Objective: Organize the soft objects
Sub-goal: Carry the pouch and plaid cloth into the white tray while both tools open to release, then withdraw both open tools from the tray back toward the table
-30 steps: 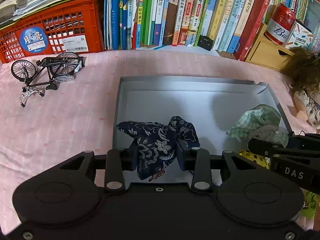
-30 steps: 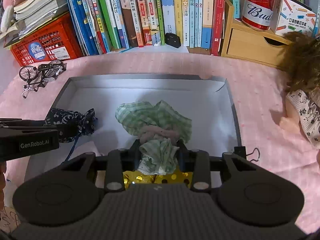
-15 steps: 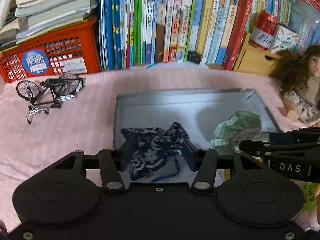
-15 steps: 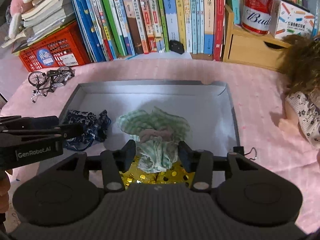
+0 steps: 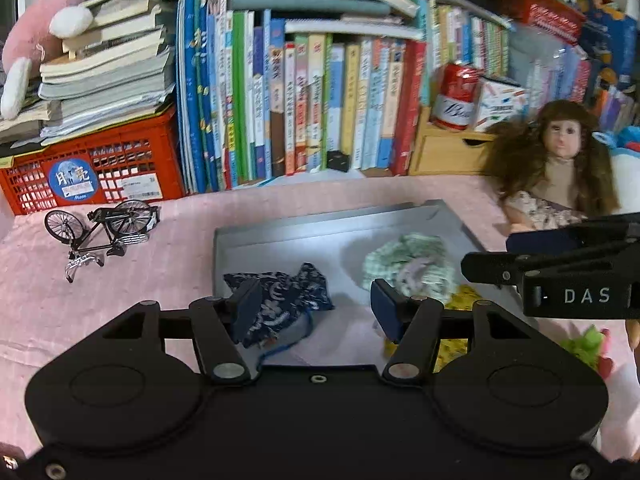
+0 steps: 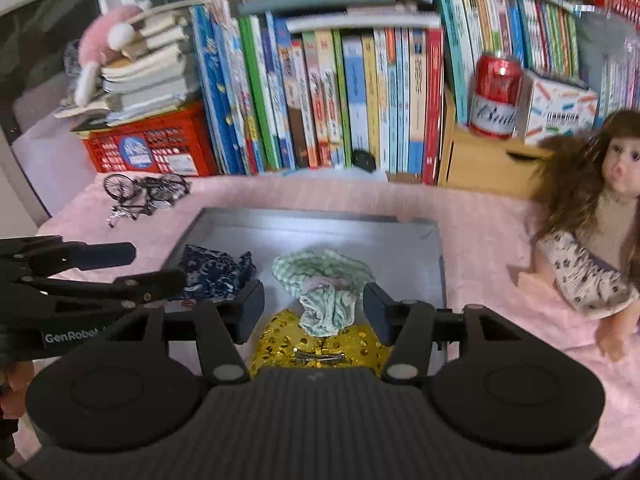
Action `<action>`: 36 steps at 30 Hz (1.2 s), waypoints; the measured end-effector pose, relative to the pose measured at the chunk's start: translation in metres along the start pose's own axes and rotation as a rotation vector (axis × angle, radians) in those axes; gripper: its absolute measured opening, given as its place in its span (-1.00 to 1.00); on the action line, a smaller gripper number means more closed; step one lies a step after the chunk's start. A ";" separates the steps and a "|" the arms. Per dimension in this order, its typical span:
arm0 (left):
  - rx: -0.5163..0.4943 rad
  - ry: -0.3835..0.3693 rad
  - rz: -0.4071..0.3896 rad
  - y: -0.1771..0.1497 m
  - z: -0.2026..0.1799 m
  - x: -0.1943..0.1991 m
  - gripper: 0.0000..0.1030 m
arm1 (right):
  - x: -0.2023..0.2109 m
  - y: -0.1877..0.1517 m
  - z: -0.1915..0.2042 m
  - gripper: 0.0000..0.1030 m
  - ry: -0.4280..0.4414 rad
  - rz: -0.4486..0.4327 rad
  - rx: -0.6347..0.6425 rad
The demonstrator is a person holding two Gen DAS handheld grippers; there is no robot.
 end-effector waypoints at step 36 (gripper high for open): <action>-0.066 -0.112 -0.212 -0.130 -0.044 0.148 0.39 | 0.141 -0.105 0.028 0.56 0.010 -0.280 0.107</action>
Point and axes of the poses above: each gripper's, at about its wrist camera, not at the fingertips, and x roughly against the way its jaws point, z to its left, y to its top, the point moved 8 cm from there along -x, roughly the way its jaws point, and after that the axes turned 1 degree about -z, right-handed, at the moved point
